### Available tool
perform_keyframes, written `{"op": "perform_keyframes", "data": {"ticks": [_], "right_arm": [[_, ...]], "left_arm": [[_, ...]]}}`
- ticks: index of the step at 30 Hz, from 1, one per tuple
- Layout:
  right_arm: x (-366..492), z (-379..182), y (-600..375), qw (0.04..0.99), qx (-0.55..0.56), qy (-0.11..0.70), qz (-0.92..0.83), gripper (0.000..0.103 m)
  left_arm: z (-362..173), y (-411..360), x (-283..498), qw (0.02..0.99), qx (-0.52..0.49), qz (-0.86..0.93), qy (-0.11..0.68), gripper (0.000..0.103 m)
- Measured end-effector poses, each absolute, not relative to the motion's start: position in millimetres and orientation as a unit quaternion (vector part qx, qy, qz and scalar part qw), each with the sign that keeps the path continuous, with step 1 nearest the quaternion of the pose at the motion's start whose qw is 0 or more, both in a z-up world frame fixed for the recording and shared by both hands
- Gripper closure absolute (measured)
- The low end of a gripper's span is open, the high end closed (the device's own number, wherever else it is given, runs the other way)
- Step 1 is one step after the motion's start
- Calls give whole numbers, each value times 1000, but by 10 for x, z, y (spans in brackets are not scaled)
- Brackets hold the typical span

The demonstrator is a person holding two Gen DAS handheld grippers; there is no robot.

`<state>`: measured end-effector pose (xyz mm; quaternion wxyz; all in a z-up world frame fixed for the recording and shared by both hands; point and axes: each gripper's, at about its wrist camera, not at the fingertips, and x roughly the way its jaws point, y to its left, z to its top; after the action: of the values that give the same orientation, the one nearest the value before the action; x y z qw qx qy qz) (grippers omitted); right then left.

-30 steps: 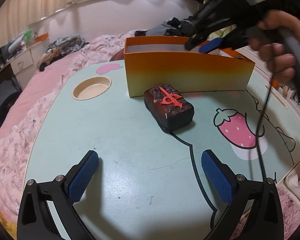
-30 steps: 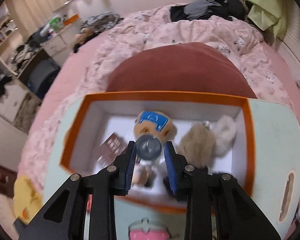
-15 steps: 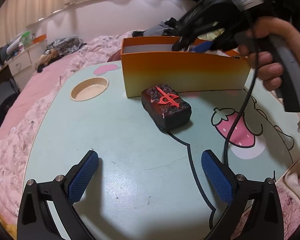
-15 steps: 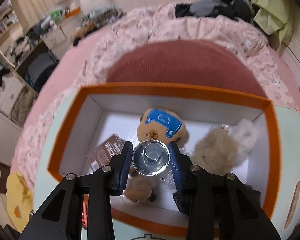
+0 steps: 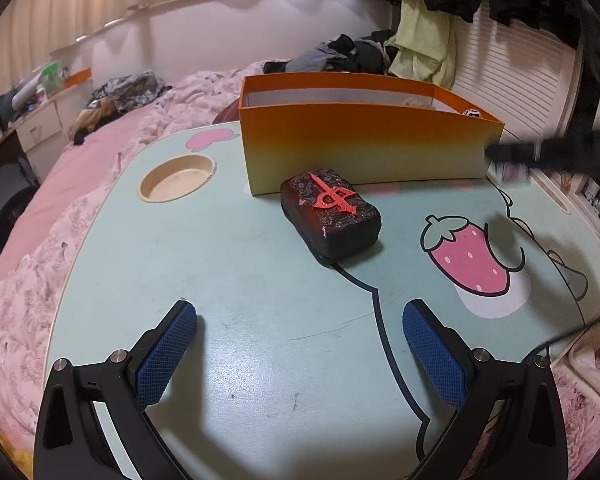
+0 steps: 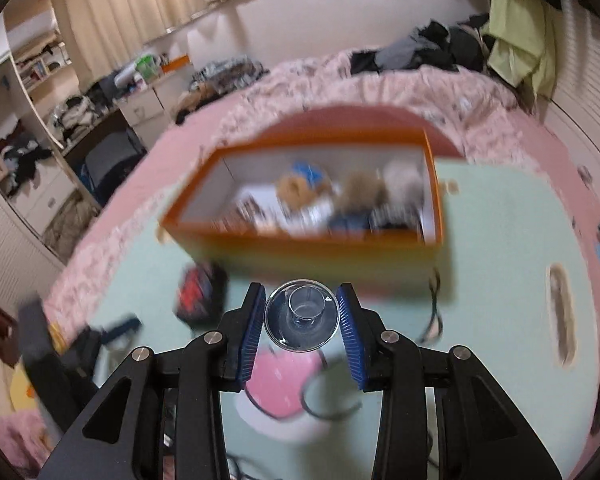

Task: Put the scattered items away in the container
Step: 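Lift the silver cup out and set it on the table, open right gripper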

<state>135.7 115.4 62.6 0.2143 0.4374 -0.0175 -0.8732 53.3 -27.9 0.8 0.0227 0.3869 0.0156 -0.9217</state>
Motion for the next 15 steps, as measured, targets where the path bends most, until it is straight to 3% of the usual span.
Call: {"op": "perform_keyframes", "data": {"ticks": [8,9,12,15], "right_arm": [[1234,234,1246,190,450,-41,-872,64],[1239,230,1270,185,448,-48,-873,59],[1317,314,1399,179,417,-83,-887,29],[1453,436,1513,163,383,-87,-905,24]], "left_arm": [[7,-276,531,23,387,-922,16,0],[7,-276,530,23,387,-922,16,0],[7,-274,529,23,387,-922,16,0],[6,-270,525,23,387,-922,16,0]]}}
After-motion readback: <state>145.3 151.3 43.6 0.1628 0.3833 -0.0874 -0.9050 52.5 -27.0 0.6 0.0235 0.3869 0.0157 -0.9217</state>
